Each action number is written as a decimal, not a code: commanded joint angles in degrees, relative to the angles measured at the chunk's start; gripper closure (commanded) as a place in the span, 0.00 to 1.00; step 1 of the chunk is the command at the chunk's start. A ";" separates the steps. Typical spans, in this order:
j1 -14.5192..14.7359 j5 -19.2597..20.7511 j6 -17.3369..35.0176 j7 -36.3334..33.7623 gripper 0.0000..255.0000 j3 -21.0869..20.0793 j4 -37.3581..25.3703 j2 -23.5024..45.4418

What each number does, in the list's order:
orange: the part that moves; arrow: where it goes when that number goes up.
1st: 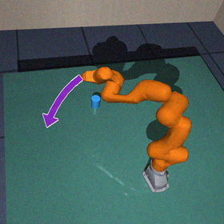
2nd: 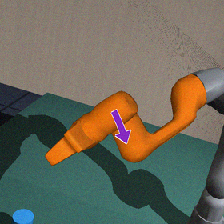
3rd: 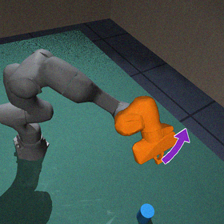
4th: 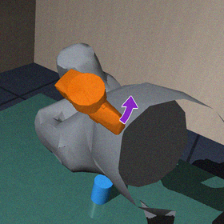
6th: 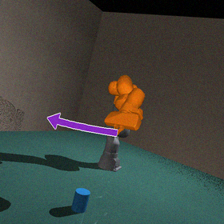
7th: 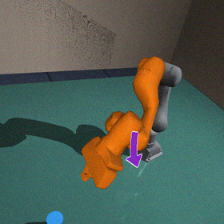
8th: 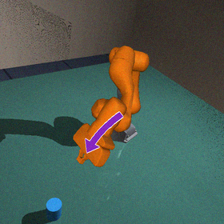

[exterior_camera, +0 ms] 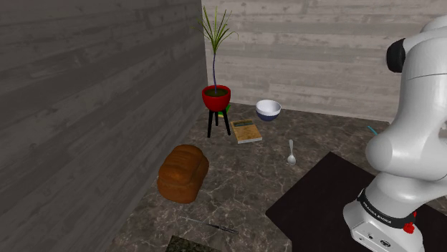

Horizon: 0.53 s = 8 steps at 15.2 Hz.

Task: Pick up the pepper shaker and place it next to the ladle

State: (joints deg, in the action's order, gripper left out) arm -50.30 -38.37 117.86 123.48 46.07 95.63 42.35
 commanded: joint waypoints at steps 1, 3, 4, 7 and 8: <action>0.12 0.61 -1.11 -0.51 0.00 0.44 -0.69 -0.51; 0.12 0.61 -1.11 -0.51 0.00 0.44 -0.69 -0.51; 0.12 0.61 -1.11 -0.51 0.00 0.44 -0.69 -0.51; 0.12 0.61 -1.12 -0.51 0.00 0.44 -0.69 -0.51; 0.11 0.60 -1.11 -0.50 0.00 0.44 -0.69 -0.51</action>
